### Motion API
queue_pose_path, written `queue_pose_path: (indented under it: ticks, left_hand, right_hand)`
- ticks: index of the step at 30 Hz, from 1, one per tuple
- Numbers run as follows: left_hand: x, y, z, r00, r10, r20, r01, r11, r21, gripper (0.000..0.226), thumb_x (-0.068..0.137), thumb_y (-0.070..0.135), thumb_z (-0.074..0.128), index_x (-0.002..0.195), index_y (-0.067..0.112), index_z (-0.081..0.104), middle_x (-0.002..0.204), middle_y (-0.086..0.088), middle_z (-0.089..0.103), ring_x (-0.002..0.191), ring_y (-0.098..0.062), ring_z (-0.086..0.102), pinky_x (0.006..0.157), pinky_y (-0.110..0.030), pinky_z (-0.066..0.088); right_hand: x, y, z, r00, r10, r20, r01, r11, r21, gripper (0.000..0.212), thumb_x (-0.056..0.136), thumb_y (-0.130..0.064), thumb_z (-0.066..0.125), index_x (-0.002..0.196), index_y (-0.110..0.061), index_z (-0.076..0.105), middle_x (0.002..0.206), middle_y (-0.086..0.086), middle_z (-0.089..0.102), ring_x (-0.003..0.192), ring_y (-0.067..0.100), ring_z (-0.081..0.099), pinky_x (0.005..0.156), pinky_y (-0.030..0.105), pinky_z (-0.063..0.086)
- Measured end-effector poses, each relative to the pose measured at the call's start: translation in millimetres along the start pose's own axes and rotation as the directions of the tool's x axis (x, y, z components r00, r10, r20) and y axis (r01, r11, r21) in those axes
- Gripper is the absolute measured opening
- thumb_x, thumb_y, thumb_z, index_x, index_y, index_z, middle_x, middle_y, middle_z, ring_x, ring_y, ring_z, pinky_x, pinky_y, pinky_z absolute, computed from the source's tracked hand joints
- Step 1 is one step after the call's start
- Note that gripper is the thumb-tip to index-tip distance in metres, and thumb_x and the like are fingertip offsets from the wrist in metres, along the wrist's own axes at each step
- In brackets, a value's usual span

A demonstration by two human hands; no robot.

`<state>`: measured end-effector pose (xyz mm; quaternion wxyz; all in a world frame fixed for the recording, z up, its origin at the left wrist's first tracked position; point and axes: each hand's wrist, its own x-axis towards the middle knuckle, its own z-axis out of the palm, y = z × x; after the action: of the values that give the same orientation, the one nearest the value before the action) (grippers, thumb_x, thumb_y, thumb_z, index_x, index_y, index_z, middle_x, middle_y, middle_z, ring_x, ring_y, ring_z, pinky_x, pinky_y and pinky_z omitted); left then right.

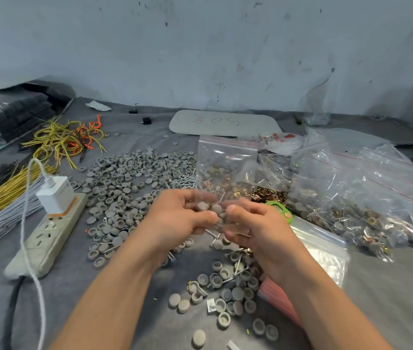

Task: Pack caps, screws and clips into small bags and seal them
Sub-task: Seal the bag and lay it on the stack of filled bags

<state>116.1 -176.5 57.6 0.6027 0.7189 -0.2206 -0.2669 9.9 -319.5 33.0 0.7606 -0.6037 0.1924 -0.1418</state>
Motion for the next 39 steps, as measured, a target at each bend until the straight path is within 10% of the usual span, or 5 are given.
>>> queue_pose_path:
  ticks: [13, 21, 26, 31, 39]
  left_hand:
    - [35, 18, 136, 0.957, 0.235, -0.171, -0.246, 0.968, -0.046, 0.057, 0.071, 0.009, 0.09, 0.116, 0.034, 0.065, 0.102, 0.014, 0.072, 0.093, 0.004, 0.069, 0.083, -0.023, 0.059]
    - [18, -1, 168, 0.869, 0.437, 0.231, -0.491, 0.704, 0.513, 0.074, 0.076, -0.002, 0.056, 0.139, 0.037, 0.054, 0.152, 0.025, 0.037, 0.129, 0.016, 0.03, 0.096, 0.011, 0.006]
    - [17, -7, 177, 0.812, 0.497, 0.304, -0.571, 0.576, 0.585, 0.065, 0.084, 0.002, 0.056, 0.144, 0.026, 0.054, 0.161, 0.012, 0.037, 0.144, 0.001, 0.028, 0.099, 0.009, -0.005]
    - [10, -18, 190, 0.788, 0.421, 0.448, -0.615, 0.516, 0.596, 0.066, 0.091, 0.005, 0.051, 0.154, 0.016, 0.036, 0.162, 0.002, 0.03, 0.148, -0.009, 0.02, 0.112, -0.001, -0.002]
    - [-5, -15, 177, 0.842, 0.19, 0.505, -0.526, 0.498, 0.689, 0.063, 0.091, 0.03, 0.062, 0.148, 0.031, 0.036, 0.144, 0.004, 0.053, 0.128, -0.023, 0.053, 0.103, -0.037, 0.044]
  right_hand:
    - [-14, -24, -79, 0.843, -0.028, -0.537, 0.16, 0.967, 0.2, 0.026, 0.089, 0.007, 0.071, 0.07, -0.01, 0.076, 0.066, 0.006, 0.07, 0.054, 0.014, 0.061, 0.058, 0.025, 0.055]
    - [-34, -28, -151, 0.321, -0.427, -0.846, -0.168, 0.853, -0.494, 0.062, 0.088, -0.012, 0.067, 0.146, -0.026, 0.052, 0.136, 0.004, 0.066, 0.123, 0.027, 0.059, 0.106, 0.039, 0.043]
    - [-21, -18, -136, 0.655, -0.558, -0.51, -0.094, 0.61, -0.787, 0.056, 0.084, 0.005, 0.056, 0.131, -0.023, 0.071, 0.132, 0.009, 0.065, 0.127, 0.029, 0.056, 0.112, 0.039, 0.041]
    - [-8, -3, -147, 0.958, -0.213, -0.191, -0.178, 0.079, -0.981, 0.072, 0.099, -0.033, 0.054, 0.163, -0.021, 0.023, 0.171, 0.01, 0.018, 0.158, 0.034, 0.014, 0.127, 0.047, 0.017]
    - [-14, -6, -145, 0.867, -0.398, -0.3, -0.138, 0.386, -0.912, 0.069, 0.091, -0.002, 0.053, 0.156, -0.024, 0.042, 0.166, 0.006, 0.034, 0.155, 0.026, 0.026, 0.128, 0.042, 0.015]
